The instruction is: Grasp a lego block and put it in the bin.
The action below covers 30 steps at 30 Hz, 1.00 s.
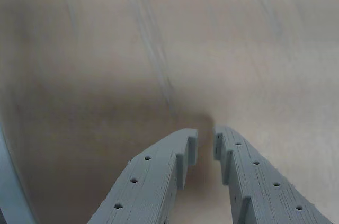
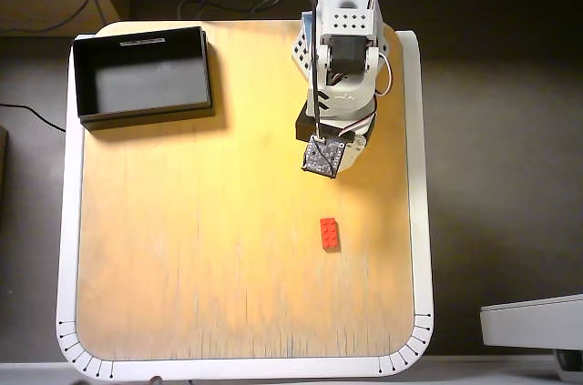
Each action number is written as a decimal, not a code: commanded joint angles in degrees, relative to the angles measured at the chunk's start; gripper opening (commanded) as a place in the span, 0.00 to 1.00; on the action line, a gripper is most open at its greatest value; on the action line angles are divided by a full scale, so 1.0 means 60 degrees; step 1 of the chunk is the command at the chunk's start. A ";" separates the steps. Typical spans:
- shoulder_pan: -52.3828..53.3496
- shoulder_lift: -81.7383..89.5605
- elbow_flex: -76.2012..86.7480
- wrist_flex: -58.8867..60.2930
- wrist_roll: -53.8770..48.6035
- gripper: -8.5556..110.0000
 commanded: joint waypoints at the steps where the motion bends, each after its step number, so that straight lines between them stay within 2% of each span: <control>1: -0.0469 0.0894 0.1655 0.0044 0.1479 0.07; 30: -0.0483 0.0894 0.1655 0.0044 0.1816 0.07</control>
